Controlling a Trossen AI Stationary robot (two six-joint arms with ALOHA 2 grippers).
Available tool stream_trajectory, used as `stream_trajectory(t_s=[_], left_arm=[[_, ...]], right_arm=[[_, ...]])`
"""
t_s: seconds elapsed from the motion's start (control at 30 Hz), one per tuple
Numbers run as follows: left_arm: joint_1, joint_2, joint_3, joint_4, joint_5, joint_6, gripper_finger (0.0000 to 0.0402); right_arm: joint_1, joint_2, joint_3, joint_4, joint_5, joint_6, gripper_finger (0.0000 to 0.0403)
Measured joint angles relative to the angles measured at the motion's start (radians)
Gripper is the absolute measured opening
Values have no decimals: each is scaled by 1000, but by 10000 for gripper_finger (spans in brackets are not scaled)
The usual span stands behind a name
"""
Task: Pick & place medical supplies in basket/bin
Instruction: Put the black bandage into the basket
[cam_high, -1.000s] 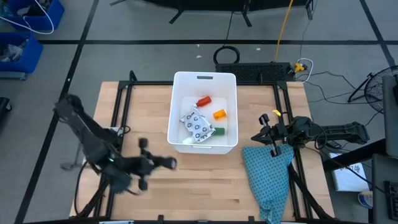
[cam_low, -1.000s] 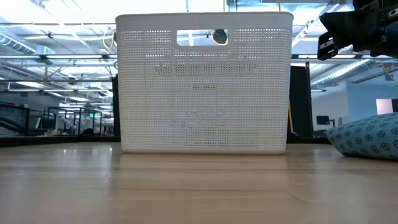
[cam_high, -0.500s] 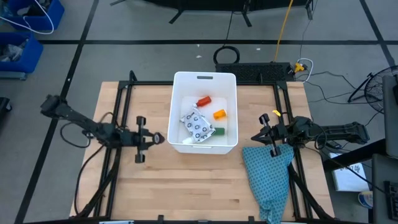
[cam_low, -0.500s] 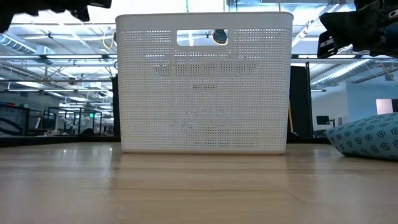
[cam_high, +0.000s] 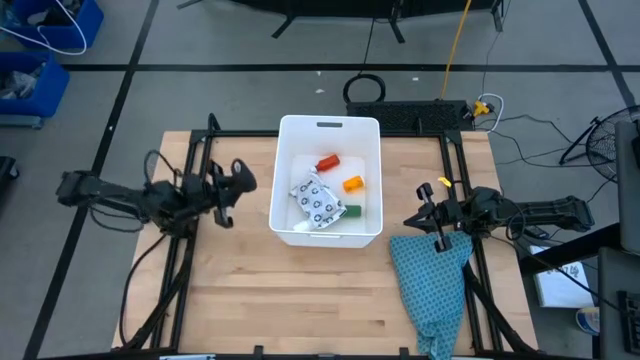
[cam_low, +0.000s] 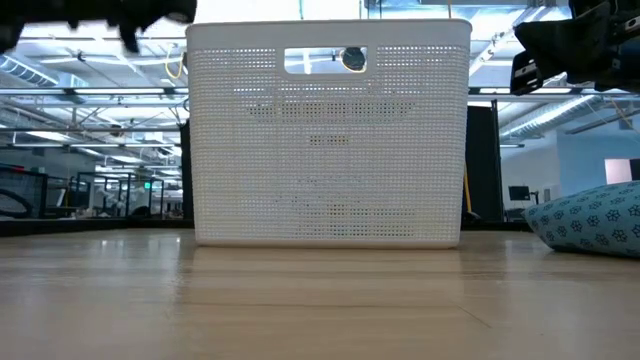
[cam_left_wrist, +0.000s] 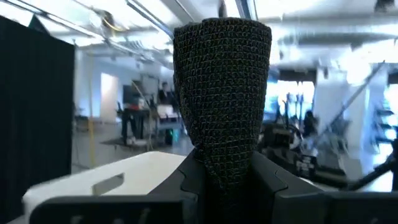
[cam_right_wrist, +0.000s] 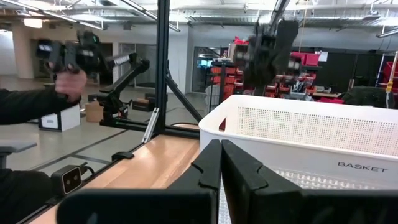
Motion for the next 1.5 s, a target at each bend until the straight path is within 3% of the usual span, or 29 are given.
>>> stream_trajectory(t_s=[0.17, 0.37, 0.5, 0.63, 0.77, 1.0, 1.5], left_arm=[[75, 188, 384, -387, 117, -48, 65], [178, 570, 850, -799, 101, -46, 65], [254, 840, 1095, -1021, 194, -67, 65], [305, 1070, 1264, -1171, 205, -68, 65], [351, 1225, 1330, -1177, 308, -67, 65], [414, 1388, 1340, -1174, 451, -108, 65], [446, 1538, 1340, -1193, 486, -118, 65]], right_arm=[[0, 0, 0, 18, -1, -8, 4], [0, 0, 0, 38, -1, -23, 4], [0, 0, 0, 37, -1, -21, 4], [0, 1, 0, 28, -1, -9, 4], [0, 1, 0, 28, -2, -13, 4], [0, 1, 0, 5, -1, -13, 4], [0, 1, 0, -7, -2, 18, 4]])
